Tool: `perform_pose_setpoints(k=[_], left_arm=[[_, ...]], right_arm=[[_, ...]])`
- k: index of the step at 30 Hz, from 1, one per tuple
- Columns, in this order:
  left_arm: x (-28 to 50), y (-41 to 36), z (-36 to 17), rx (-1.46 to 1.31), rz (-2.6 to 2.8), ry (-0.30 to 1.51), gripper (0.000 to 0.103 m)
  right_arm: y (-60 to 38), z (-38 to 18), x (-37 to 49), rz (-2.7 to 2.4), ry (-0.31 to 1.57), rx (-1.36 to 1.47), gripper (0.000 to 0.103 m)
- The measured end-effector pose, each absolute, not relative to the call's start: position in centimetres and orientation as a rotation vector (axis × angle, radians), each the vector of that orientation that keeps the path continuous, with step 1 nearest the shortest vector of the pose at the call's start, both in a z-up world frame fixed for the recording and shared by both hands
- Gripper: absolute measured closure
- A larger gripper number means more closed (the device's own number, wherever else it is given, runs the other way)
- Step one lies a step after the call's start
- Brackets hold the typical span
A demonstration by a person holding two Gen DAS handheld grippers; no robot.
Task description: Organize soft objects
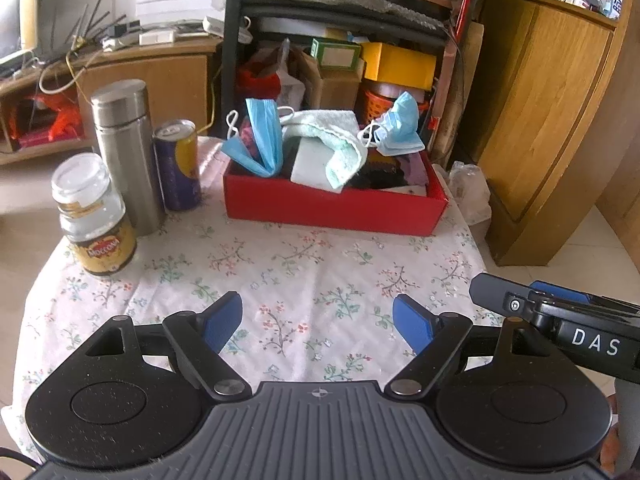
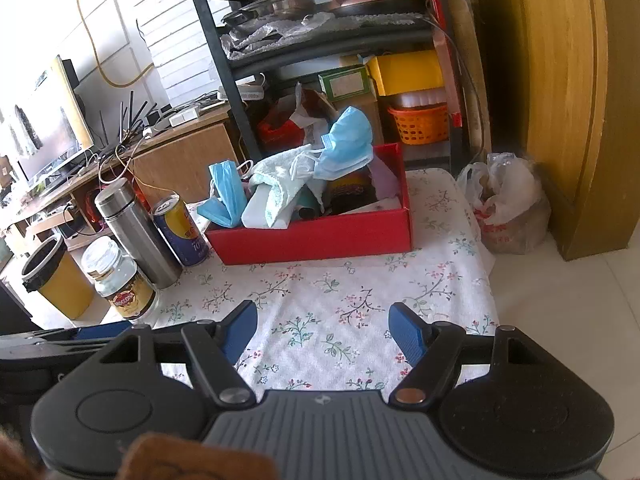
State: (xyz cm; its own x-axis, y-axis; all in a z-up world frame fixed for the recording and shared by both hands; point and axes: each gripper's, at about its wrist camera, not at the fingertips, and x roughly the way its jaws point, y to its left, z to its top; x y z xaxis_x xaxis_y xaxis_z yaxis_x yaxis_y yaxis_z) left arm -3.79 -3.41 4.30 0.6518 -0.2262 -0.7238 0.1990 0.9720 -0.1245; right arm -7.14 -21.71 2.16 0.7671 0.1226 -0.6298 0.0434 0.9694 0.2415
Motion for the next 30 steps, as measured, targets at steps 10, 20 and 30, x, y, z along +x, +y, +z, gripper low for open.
perform_pose_setpoints(k=[10,20,30], left_arm=[[-4.65,-3.84,5.1,0.036,-0.194,0.735,0.022],[-4.68,-3.85,5.28,0.043,-0.191,0.724,0.022],[-4.73,-3.79,5.28,0.054,-0.187,0.717,0.022]], right_arm=[[-21.47,2.18,-7.1,0.049,0.692,0.253,0.058],[-21.51,2.16,-7.16,0.048,0.687,0.254,0.058],[-21.44,2.15,-7.12,0.046,0.688,0.257,0.058]])
